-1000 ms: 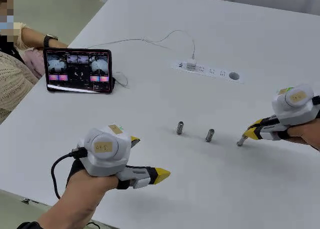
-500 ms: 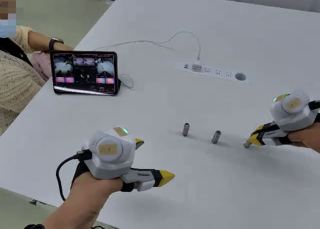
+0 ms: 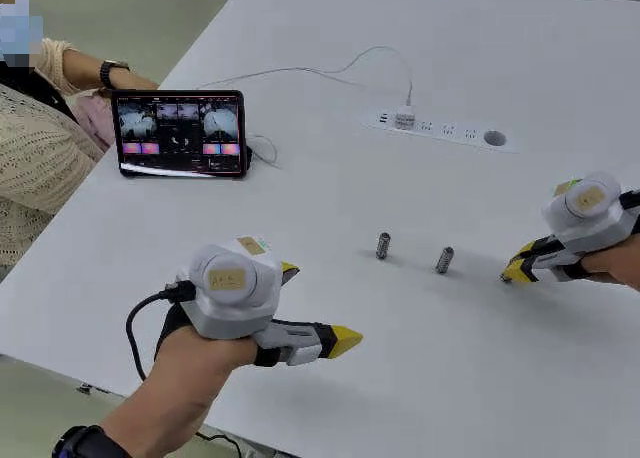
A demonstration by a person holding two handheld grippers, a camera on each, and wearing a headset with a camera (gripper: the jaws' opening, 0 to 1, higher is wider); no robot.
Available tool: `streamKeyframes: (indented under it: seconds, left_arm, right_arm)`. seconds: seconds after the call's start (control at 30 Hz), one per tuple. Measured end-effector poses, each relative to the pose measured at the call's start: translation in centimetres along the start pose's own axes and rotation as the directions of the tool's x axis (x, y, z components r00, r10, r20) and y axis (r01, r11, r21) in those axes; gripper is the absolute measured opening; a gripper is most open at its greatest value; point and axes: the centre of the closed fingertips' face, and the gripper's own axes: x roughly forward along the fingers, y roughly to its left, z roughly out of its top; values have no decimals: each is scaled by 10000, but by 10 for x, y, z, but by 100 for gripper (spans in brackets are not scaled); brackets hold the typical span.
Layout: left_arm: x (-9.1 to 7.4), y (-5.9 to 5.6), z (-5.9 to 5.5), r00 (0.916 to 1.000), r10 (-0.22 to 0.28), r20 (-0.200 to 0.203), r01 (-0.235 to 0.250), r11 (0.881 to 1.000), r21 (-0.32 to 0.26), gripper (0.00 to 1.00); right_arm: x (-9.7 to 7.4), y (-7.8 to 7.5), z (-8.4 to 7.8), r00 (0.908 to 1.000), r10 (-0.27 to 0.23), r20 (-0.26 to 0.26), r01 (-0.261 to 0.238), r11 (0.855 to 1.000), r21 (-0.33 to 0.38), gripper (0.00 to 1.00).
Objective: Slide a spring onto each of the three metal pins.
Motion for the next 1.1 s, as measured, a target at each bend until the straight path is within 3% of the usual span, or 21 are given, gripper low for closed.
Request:
streamKeyframes:
  seconds: [0.2, 0.4, 0.5, 0.57, 0.77, 1.1]
  left_arm:
    - [-1, 1, 9, 9995, 48, 297, -43, 9999, -163, 76]
    - [-1, -1, 18, 9978, -67, 659, 86, 9996, -285, 77]
    - [-3, -7, 25, 9940, -455, 993, 513, 9971, -564, 72]
    - [-3, -6, 27, 9930, -411, 1109, 471, 9975, -523, 73]
    - [-3, -5, 29, 9934, -352, 1088, 392, 9986, -346, 77]
    - [-7, 1, 29, 9953, -247, 941, 270, 9994, -234, 82]
  right_arm:
    - [0, 3, -2, 10000, 64, 9, -64, 10000, 61, 14]
    - [-6, 11, -6, 9998, 100, 183, -103, 9999, 125, 25]
    - [-9, 12, -10, 9997, -11, 224, 4, 9995, 318, 33]
    - [-12, 13, -11, 9995, -44, 303, 31, 9990, 451, 36]
    - [-19, 19, -17, 9981, -123, 608, 57, 9941, 1083, 46]
    - [-28, 27, -28, 9967, -453, 666, 333, 9847, 1708, 65]
